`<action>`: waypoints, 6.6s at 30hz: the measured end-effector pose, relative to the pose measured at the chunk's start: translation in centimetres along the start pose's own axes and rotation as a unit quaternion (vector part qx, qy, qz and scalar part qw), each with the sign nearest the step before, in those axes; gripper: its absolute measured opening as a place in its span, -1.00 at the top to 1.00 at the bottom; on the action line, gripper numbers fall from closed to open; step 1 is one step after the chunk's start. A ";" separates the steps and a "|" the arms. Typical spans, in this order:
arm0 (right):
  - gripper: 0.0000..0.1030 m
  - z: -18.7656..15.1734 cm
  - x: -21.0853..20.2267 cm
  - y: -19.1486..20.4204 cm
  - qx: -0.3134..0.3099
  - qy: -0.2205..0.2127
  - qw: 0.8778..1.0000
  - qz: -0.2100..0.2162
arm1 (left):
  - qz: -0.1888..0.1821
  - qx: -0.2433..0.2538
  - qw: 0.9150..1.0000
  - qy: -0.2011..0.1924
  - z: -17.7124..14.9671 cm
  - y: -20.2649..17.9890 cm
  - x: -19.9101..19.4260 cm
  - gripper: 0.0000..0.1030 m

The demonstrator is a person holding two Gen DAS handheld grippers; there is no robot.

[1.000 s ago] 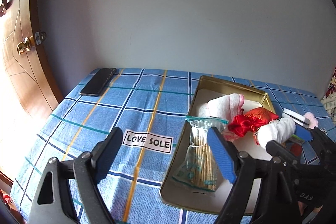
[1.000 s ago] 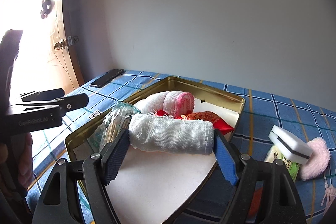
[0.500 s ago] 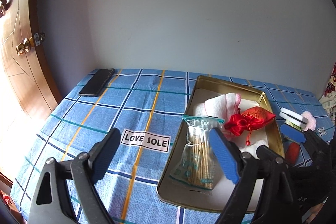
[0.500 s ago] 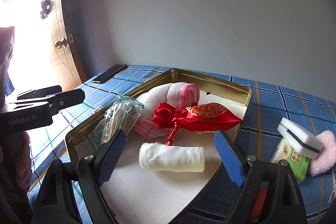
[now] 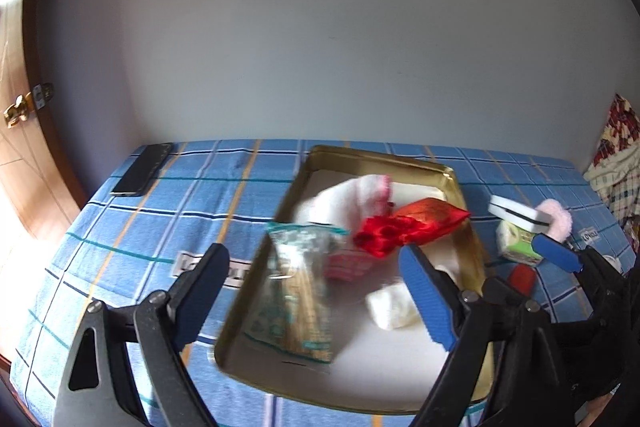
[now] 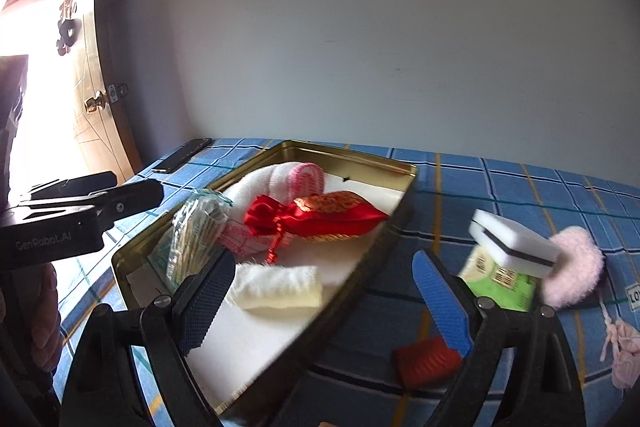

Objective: Organize soft objects
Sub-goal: 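Move the left tool to the red silicone pad and grasp it, then grasp the pink drawstring cloth bag with the right tool, then lift the red pad with the left tool while the right tool lifts the pink bag toward the tin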

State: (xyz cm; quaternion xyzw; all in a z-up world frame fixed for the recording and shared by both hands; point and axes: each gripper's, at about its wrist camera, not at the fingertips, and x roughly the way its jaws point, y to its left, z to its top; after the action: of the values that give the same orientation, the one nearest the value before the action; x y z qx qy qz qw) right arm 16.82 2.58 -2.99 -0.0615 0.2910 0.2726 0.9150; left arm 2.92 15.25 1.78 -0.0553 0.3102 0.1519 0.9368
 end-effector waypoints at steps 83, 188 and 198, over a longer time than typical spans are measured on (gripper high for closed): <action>-0.79 -7.9 -7.8 -24.9 0.215 0.131 0.934 -0.254 | -0.171 0.145 0.971 0.088 -4.7 -21.2 6.7 0.26; 0.76 -5.4 -10.5 -12.1 0.090 -0.090 0.977 -0.169 | -0.163 0.045 0.983 -0.074 -2.5 -16.4 1.4 0.32; 0.76 -5.4 -10.7 -11.1 0.079 -0.100 0.978 -0.165 | -0.165 0.040 0.982 -0.082 -2.4 -15.9 0.5 0.32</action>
State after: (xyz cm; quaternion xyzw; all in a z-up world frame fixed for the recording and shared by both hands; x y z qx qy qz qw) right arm 12.76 -13.22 -1.87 -0.0081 0.2044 0.0986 0.9739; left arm 7.06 -0.16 -0.32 -0.0555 0.2249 -0.0136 0.9727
